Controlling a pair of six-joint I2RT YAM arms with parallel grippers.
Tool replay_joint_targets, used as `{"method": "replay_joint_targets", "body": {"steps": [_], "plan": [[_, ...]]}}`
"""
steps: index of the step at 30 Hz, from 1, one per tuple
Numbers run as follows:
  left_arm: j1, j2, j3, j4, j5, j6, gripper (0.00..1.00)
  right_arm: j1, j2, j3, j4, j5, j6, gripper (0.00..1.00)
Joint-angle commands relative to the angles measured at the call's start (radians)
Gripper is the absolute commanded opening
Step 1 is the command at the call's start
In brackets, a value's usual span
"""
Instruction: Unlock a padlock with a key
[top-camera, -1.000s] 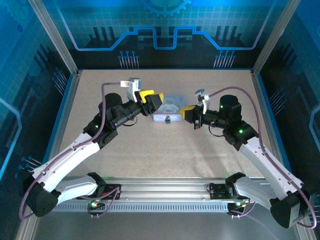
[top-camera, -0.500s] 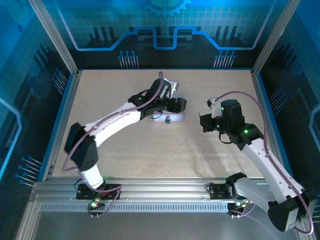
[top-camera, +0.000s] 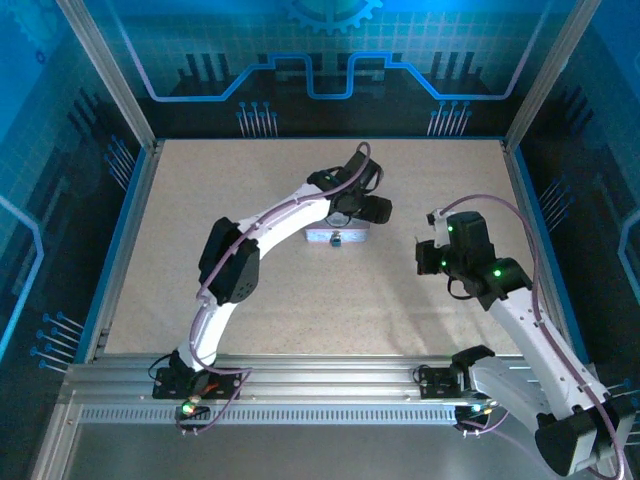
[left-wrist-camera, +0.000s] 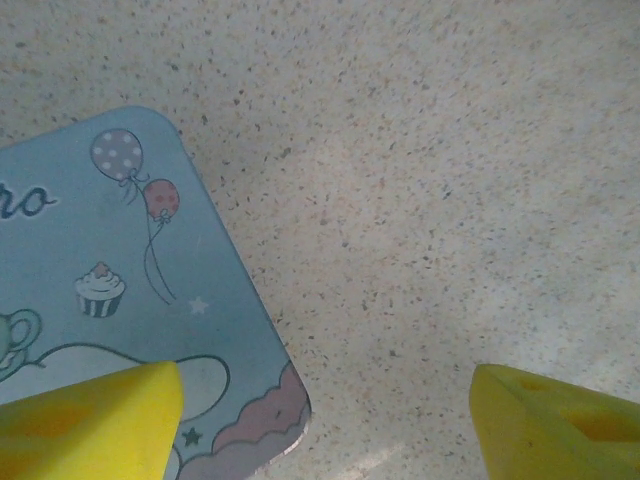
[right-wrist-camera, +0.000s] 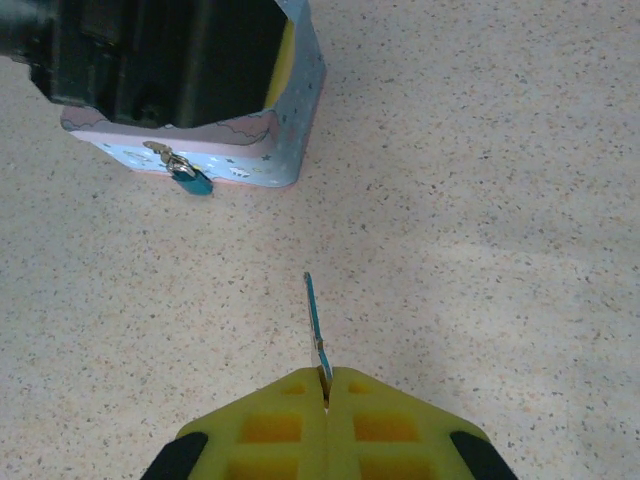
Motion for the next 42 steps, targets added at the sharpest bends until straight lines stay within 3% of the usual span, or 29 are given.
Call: {"method": "replay_joint_targets", "body": {"steps": [1,18,27,42], "plan": [[-0.007,0.049,0.072,-0.083,0.002,0.016,0.76,-0.018,-0.011,-0.019,-0.031,0.025,-0.002,0.0],[-0.046,0.089,0.043,-0.115,0.037,0.003,0.74,-0.066,-0.01,-0.026,-0.025,-0.001,-0.009,0.0],[-0.081,0.024,-0.086,-0.054,0.082,-0.031,0.73,-0.128,-0.027,-0.036,-0.03,-0.059,-0.011,0.0],[-0.117,-0.126,-0.236,0.058,0.11,-0.081,0.75,-0.148,-0.027,-0.072,0.014,-0.166,0.001,0.0]]}}
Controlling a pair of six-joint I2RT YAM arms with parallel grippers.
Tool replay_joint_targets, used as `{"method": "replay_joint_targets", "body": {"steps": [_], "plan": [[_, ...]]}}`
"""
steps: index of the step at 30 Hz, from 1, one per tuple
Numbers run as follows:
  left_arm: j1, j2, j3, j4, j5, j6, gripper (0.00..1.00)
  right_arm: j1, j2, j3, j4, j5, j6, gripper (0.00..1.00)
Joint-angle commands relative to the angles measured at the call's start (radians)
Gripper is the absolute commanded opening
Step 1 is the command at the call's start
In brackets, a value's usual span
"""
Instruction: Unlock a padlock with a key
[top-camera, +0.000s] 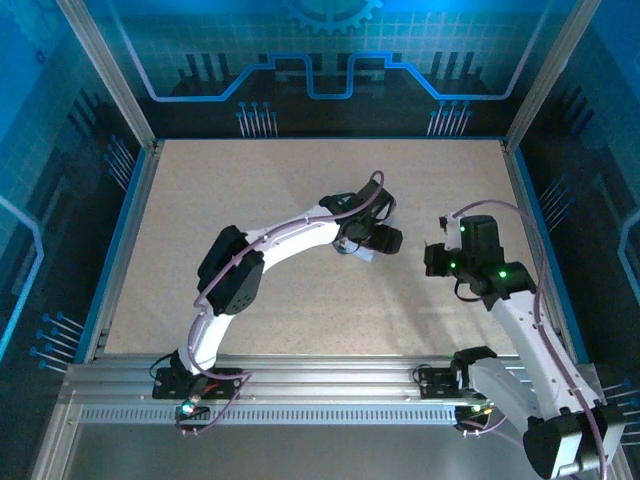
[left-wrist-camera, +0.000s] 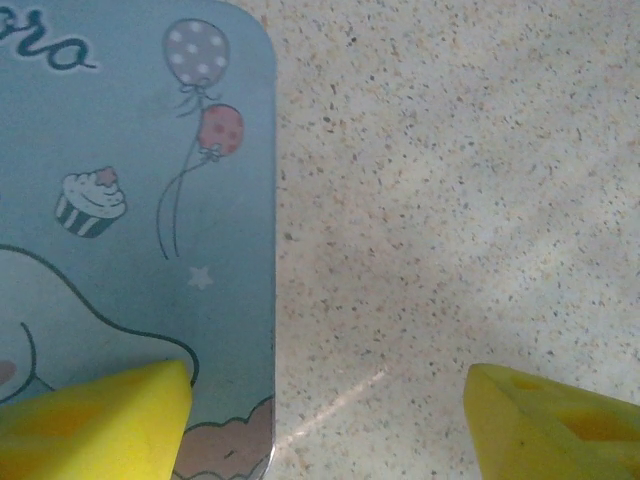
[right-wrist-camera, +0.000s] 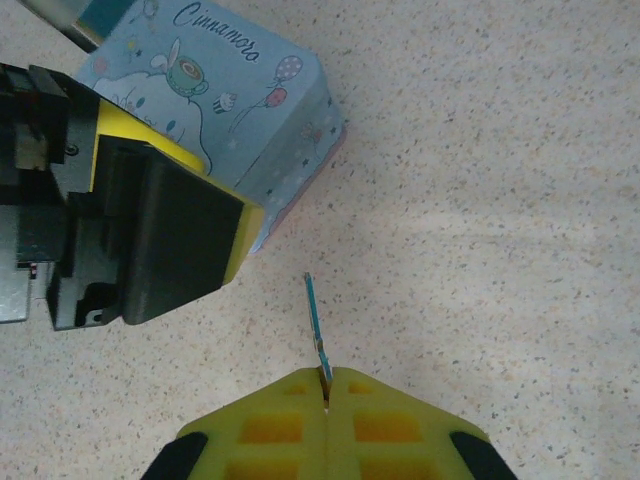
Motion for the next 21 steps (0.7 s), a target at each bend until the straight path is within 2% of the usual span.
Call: {"method": "replay_joint_targets", "body": {"steps": [1,7,13,18,21], "plan": [[-0.003,-0.055,-0.024,-0.023,0.038,-0.017,0.75,-0.013,-0.01,-0.022,0.028,-0.074,0.001,0.0],[0.042,-0.2,-0.136,0.063,0.038,-0.013,0.78,-0.012,0.002,-0.064,0.113,-0.189,0.018,0.0],[0.13,-0.436,-0.458,0.264,0.054,-0.006,0.79,-0.001,0.083,-0.109,0.305,-0.394,0.08,0.0],[0.205,-0.609,-0.73,0.407,0.094,-0.011,0.84,0.049,0.2,-0.103,0.442,-0.462,0.114,0.0],[0.211,-0.666,-0.83,0.457,0.093,0.019,0.91,0.066,0.267,-0.114,0.555,-0.499,0.163,0.0]]}}
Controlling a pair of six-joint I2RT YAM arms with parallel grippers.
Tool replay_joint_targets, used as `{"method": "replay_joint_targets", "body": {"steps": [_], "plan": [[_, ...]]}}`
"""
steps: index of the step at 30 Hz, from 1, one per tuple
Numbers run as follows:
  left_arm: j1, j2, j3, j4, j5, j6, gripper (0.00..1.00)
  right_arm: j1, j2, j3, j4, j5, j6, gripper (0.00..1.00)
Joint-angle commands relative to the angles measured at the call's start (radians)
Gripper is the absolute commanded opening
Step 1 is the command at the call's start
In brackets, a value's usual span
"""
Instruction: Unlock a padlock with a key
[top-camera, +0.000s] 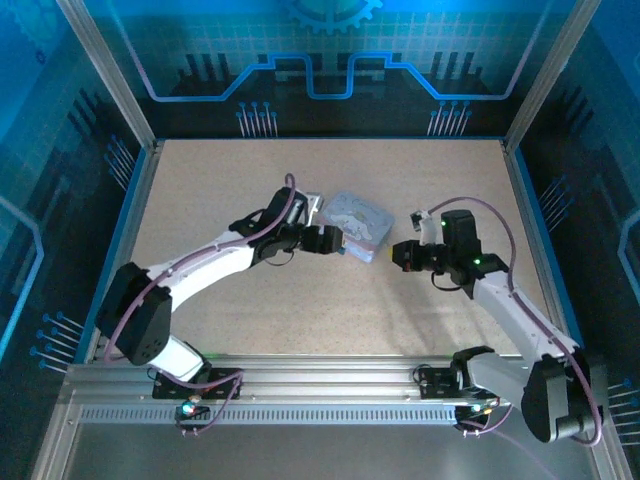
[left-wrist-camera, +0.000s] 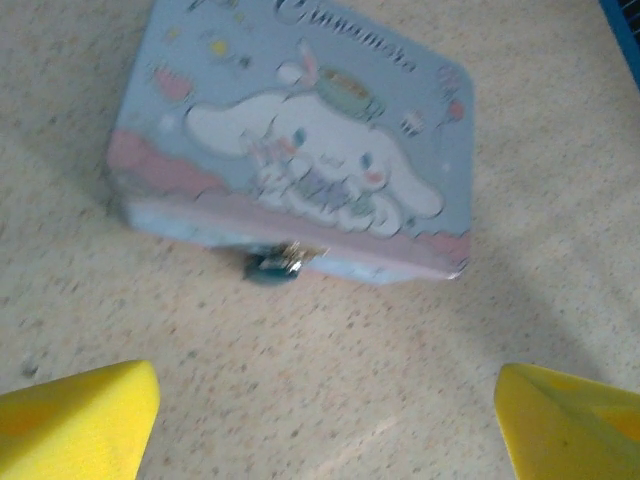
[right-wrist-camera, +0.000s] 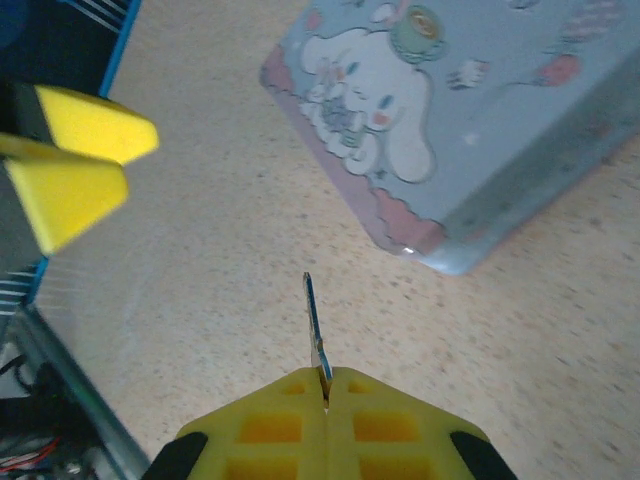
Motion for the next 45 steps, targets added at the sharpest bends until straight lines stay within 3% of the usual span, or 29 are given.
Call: {"method": "replay_joint_targets", "body": {"steps": [1,5,11,19,28,45], "plan": [[-0.003,-0.054,-0.098,0.124,0.038,0.028,0.93,0.025,0.071,-0.008,0.177,-0.086,0.065,0.0],[0.0,-0.052,-0.184,0.208,0.032,0.029,0.99,0.042,0.188,0.039,0.201,-0.066,0.079,0.0],[0.013,0.062,-0.157,0.261,0.15,0.032,0.99,0.071,0.347,0.115,0.263,-0.041,0.131,0.0],[0.028,0.189,-0.135,0.392,0.197,0.051,0.94,0.072,0.47,0.174,0.257,-0.006,0.121,0.0],[0.035,0.27,-0.098,0.434,0.226,0.078,0.87,0.068,0.521,0.179,0.223,0.024,0.087,0.0],[0.04,0.354,-0.066,0.514,0.178,0.123,0.76,0.065,0.525,0.167,0.12,0.081,0.014,0.0]]}}
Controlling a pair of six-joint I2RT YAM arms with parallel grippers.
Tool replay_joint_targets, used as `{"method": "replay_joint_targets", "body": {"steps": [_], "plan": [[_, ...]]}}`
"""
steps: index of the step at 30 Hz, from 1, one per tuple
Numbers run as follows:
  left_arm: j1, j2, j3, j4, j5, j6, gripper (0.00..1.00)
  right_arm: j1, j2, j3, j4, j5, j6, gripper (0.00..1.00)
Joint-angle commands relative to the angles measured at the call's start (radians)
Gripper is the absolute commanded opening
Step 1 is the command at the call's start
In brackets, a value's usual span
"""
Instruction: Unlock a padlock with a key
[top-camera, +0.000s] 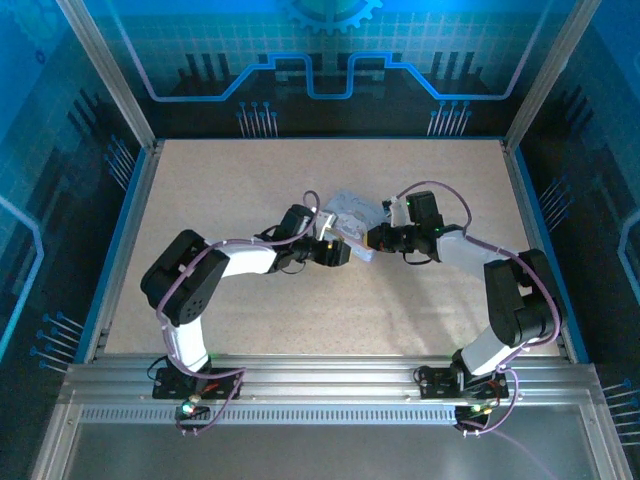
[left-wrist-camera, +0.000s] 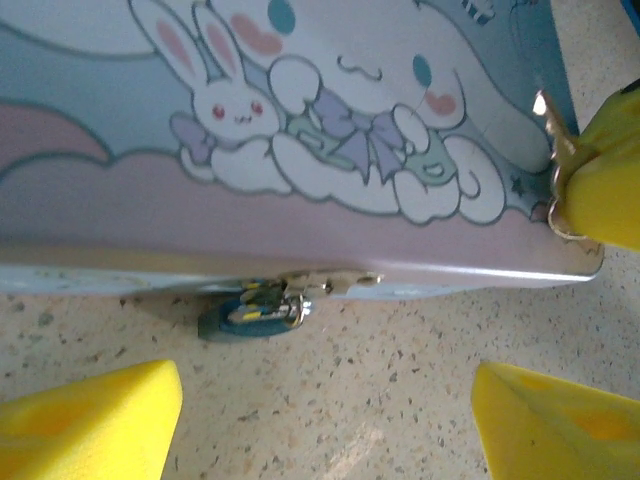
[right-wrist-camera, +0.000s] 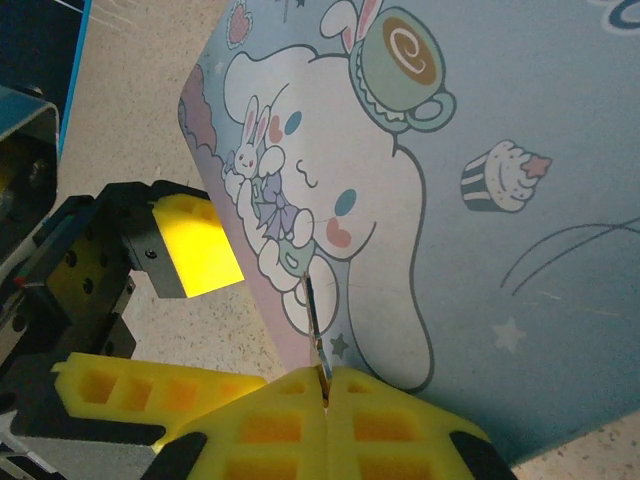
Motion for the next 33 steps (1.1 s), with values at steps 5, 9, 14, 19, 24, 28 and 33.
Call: {"method": "replay_joint_targets", "body": {"steps": [5,9,14,19,24,28,33], "plan": [[0.009,0.048,0.022,0.088,-0.02,0.066,0.74,0.0,0.025,-0.005,-0.106,0.083,-0.045,0.0],[0.009,0.068,0.028,0.108,-0.011,0.069,0.72,0.0,0.024,-0.004,-0.108,0.083,-0.05,0.0],[0.01,0.091,0.027,0.152,-0.017,0.072,0.7,0.0,0.027,0.002,-0.119,0.081,-0.066,0.0],[0.008,0.12,0.036,0.172,-0.006,0.056,0.67,0.0,0.029,0.005,-0.118,0.082,-0.065,0.0],[0.009,0.143,0.036,0.187,-0.009,0.047,0.63,0.0,0.031,0.009,-0.116,0.076,-0.066,0.0],[0.009,0.148,0.031,0.201,-0.002,0.037,0.59,0.0,0.032,0.01,-0.115,0.076,-0.063,0.0],[0.004,0.15,0.016,0.226,0.0,0.018,0.54,0.0,0.037,0.01,-0.11,0.073,-0.06,0.0]]}}
